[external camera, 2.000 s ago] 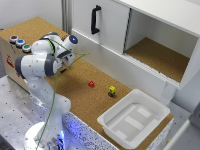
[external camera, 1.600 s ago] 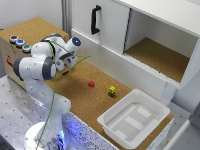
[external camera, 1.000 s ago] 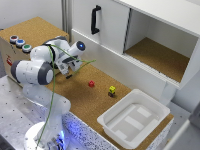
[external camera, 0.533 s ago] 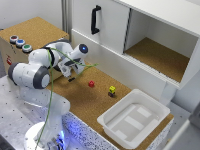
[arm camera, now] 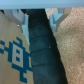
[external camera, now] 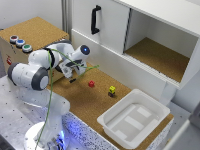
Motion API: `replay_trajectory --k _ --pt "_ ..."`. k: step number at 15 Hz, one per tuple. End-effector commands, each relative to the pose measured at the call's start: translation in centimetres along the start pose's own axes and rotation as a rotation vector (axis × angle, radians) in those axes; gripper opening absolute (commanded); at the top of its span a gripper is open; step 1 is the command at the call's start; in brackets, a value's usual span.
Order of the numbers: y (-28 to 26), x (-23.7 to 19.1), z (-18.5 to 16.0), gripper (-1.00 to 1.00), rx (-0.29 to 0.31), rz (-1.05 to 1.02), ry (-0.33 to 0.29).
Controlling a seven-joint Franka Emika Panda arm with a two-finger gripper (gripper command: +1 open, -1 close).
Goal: Grasp the drawer handle and open it
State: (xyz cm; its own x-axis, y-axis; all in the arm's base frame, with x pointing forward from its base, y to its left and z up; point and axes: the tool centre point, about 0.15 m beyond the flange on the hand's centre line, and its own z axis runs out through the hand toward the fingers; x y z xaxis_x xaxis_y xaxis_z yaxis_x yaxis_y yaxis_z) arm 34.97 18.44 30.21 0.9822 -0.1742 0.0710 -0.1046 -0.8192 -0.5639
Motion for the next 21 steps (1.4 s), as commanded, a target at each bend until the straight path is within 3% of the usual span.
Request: replay_trajectory --k 1,3,6,11,12,14,16,21 --pt "3.5 3.3 -1.9 1.00 0.004 0.060 0.011" --pt "2.9 3.0 -2.4 1.00 -0.004 0.030 0.011" --pt "0.0 2.2 -3.6 1.00 -0.098 -0.088 0.004" --pt "-2.4 1.8 -6.8 1.00 -0.159 -0.158 0.066" --pt "-2.6 1.8 -7.3 1.00 -0.195 -0.166 0.070" --pt "-2.6 1.7 -8.0 1.00 -0.327 -0.151 0.085" --pt "-2.4 1.7 -9.2 1.00 -0.375 -0.143 0.121" --pt "-2.5 1.6 -9.9 1.00 -0.367 -0.150 0.140"
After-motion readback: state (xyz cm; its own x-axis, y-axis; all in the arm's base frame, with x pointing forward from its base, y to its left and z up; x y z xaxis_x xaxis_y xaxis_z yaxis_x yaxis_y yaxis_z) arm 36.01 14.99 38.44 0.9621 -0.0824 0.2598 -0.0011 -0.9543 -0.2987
